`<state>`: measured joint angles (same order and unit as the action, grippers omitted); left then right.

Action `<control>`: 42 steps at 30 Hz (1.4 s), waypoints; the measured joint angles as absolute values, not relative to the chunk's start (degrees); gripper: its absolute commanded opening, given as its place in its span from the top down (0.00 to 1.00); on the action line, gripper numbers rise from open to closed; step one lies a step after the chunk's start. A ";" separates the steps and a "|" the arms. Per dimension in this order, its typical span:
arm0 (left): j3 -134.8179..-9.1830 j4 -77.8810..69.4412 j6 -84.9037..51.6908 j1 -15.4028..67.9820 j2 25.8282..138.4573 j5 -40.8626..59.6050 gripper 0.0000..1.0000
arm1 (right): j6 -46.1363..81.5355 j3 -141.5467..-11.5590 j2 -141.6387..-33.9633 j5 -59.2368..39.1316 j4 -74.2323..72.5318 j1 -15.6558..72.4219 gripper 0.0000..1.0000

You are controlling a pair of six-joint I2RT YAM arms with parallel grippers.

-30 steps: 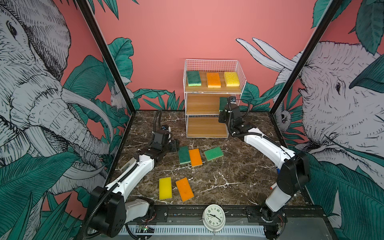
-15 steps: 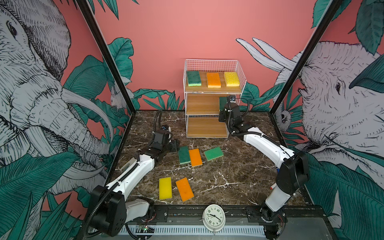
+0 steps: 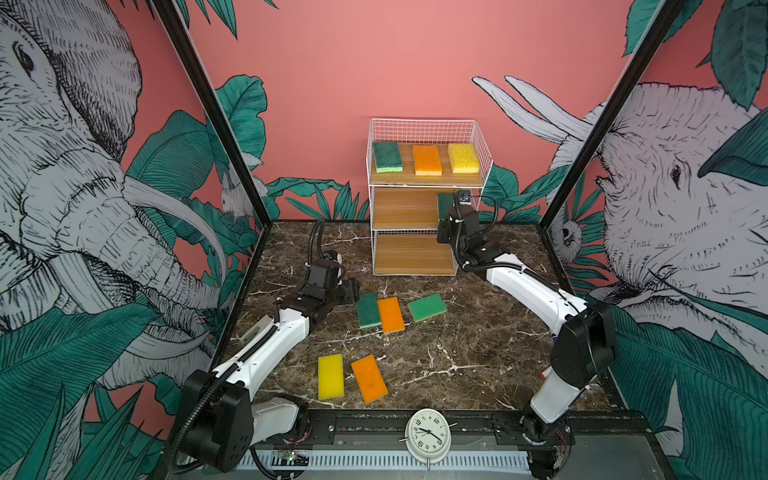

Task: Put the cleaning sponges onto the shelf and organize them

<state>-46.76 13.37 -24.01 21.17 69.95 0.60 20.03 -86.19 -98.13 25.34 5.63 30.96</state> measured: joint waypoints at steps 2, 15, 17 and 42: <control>-46.76 13.39 -23.99 21.17 69.95 0.62 0.32 | 19.70 -85.30 -97.19 25.61 5.04 31.03 0.68; -46.76 14.68 -23.94 21.17 67.42 0.49 0.31 | 17.63 -80.90 -82.81 26.17 6.70 32.73 0.49; -46.76 15.44 -23.77 21.17 66.74 0.32 0.31 | 17.50 -80.25 -80.58 26.17 8.10 32.97 0.45; -46.57 29.50 -23.44 30.68 61.41 -7.64 0.29 | 23.62 -51.05 -61.91 26.02 18.96 33.76 0.22</control>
